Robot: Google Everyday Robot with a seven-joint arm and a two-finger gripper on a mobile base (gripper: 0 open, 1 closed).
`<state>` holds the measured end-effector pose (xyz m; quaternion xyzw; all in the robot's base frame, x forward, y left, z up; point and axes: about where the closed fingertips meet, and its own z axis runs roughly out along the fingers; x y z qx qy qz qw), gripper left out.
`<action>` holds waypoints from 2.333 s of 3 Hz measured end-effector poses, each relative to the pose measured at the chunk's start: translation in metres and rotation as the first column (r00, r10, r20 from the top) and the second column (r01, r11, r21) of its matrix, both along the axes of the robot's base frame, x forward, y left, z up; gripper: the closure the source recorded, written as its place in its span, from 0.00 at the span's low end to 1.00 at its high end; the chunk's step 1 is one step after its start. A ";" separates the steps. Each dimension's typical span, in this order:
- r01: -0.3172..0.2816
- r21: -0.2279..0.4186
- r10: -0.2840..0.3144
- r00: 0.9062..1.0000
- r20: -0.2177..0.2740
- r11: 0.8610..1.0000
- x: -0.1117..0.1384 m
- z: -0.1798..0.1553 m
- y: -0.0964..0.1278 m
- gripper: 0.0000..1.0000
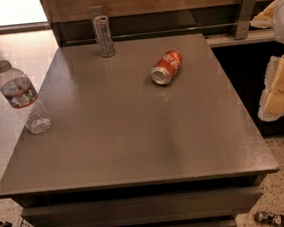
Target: Move redbull can near water bottle
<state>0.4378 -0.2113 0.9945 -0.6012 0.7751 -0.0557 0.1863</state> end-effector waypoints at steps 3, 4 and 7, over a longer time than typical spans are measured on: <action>0.080 0.166 -0.109 0.979 0.174 0.983 0.089 0.014 -0.005 0.00; 0.035 0.372 -0.148 0.949 0.279 0.928 0.163 0.027 0.026 0.00; -0.117 0.817 -0.203 0.939 0.276 0.565 0.272 0.014 0.145 0.00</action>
Offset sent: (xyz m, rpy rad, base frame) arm 0.0819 -0.0088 0.0117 0.0819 -0.1509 -0.0810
